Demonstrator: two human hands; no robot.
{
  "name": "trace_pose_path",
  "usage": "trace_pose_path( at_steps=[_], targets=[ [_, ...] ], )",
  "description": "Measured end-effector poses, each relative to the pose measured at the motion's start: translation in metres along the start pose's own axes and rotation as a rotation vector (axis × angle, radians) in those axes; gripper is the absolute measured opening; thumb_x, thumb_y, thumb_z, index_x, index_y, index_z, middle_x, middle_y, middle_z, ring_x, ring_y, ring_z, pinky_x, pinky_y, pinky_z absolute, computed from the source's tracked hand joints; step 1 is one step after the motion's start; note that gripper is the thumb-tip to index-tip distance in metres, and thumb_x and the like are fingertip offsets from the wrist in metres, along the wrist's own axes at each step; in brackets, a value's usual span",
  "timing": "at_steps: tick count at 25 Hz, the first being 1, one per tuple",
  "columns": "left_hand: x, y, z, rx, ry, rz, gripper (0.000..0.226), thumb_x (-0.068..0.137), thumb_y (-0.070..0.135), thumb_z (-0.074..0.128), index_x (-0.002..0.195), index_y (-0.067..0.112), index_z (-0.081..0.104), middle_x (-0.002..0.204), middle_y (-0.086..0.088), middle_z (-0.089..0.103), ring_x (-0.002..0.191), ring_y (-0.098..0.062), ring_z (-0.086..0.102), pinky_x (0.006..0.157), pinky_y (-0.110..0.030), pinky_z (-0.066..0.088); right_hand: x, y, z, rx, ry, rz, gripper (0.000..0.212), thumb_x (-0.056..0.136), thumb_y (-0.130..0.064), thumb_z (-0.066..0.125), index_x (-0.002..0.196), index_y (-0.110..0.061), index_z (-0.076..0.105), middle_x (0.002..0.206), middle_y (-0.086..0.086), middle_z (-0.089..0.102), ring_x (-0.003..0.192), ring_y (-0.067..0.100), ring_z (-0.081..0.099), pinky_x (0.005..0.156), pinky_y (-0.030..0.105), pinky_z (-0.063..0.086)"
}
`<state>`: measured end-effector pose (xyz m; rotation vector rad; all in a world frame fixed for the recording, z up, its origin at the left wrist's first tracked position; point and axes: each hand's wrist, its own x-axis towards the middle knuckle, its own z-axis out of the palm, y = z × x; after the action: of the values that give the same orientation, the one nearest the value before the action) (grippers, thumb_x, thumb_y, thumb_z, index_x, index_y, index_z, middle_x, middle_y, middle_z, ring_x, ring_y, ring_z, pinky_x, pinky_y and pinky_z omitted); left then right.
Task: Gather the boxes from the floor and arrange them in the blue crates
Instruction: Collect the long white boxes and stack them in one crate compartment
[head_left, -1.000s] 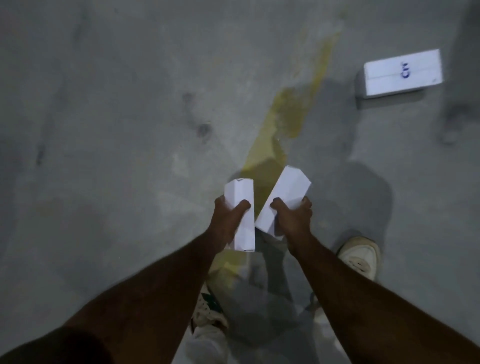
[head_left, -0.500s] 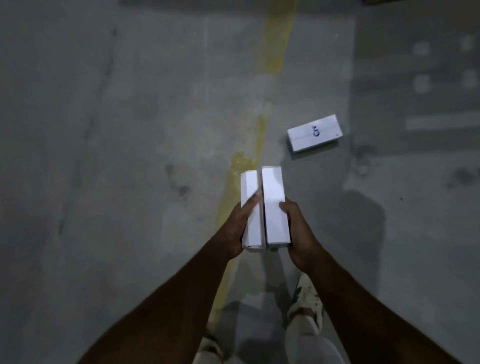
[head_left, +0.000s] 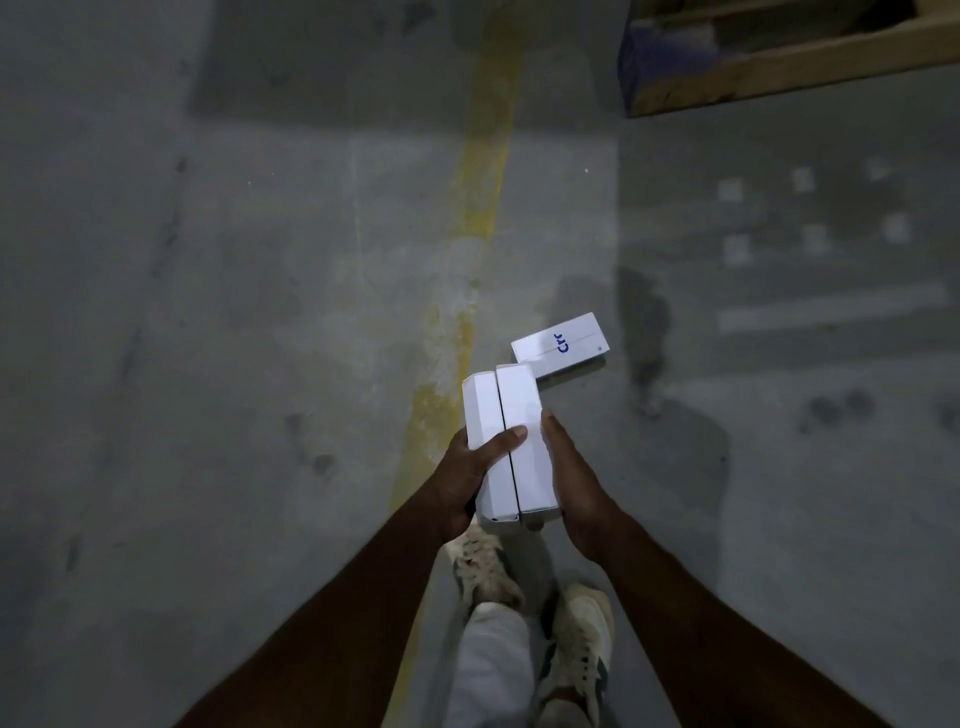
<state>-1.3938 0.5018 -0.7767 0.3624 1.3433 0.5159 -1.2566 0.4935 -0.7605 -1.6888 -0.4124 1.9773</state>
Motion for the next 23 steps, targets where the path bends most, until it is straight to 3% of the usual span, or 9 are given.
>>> trace_pose_path(
  at_steps=[5, 8, 10, 15, 19, 23],
  targets=[
    [0.037, 0.015, -0.008, -0.047, 0.103, -0.068, 0.087, 0.058, 0.050, 0.089, 0.134, 0.021, 0.055, 0.118, -0.009, 0.072, 0.107, -0.032, 0.070, 0.091, -0.054, 0.057, 0.040, -0.036, 0.002, -0.131, 0.142, 0.023, 0.041, 0.104, -0.052, 0.030, 0.109, -0.023, 0.058, 0.105, 0.003, 0.067, 0.096, 0.022, 0.066, 0.084, 0.037, 0.054],
    [0.061, 0.018, -0.016, -0.056, 0.251, -0.134, 0.115, 0.040, 0.058, 0.095, 0.139, 0.024, 0.048, 0.121, -0.006, 0.070, 0.104, -0.030, 0.071, 0.085, -0.056, 0.059, 0.083, -0.045, -0.018, -0.460, 0.315, -0.032, 0.029, 0.099, -0.045, 0.048, 0.105, -0.018, 0.058, 0.104, 0.000, 0.061, 0.100, 0.022, 0.061, 0.088, 0.034, 0.048],
    [0.084, 0.019, -0.022, -0.034, 0.316, -0.143, 0.120, 0.038, 0.056, 0.097, 0.140, 0.024, 0.044, 0.123, -0.006, 0.068, 0.104, -0.029, 0.070, 0.087, -0.056, 0.058, 0.114, -0.054, -0.029, -0.629, 0.347, -0.086, 0.025, 0.094, -0.030, 0.058, 0.112, -0.013, 0.060, 0.106, 0.001, 0.062, 0.100, 0.023, 0.060, 0.087, 0.032, 0.045],
    [0.156, 0.012, -0.016, -0.029, 0.392, -0.175, 0.085, 0.068, 0.033, 0.091, 0.132, 0.024, 0.035, 0.120, -0.003, 0.062, 0.107, -0.027, 0.065, 0.091, -0.052, 0.055, 0.200, -0.056, -0.046, -0.861, 0.309, -0.217, 0.046, 0.084, -0.015, 0.067, 0.128, -0.012, 0.054, 0.128, 0.008, 0.059, 0.117, 0.027, 0.057, 0.098, 0.035, 0.045],
    [0.213, -0.006, -0.007, -0.026, 0.436, -0.182, 0.105, 0.053, 0.045, 0.094, 0.138, 0.024, 0.035, 0.123, -0.003, 0.061, 0.109, -0.027, 0.063, 0.094, -0.052, 0.055, 0.267, -0.055, -0.067, -1.372, 0.099, -0.438, 0.077, 0.077, -0.010, 0.077, 0.144, -0.008, 0.040, 0.146, 0.011, 0.044, 0.134, 0.028, 0.041, 0.106, 0.038, 0.040],
    [0.240, -0.024, -0.010, 0.015, 0.497, -0.212, 0.112, 0.048, 0.050, 0.091, 0.141, 0.024, 0.035, 0.126, -0.004, 0.061, 0.112, -0.028, 0.063, 0.097, -0.055, 0.053, 0.314, -0.052, -0.090, -1.834, -0.029, -0.495, 0.090, 0.084, -0.011, 0.069, 0.156, -0.005, 0.015, 0.160, 0.017, 0.023, 0.150, 0.034, 0.018, 0.123, 0.043, 0.017]
  ],
)
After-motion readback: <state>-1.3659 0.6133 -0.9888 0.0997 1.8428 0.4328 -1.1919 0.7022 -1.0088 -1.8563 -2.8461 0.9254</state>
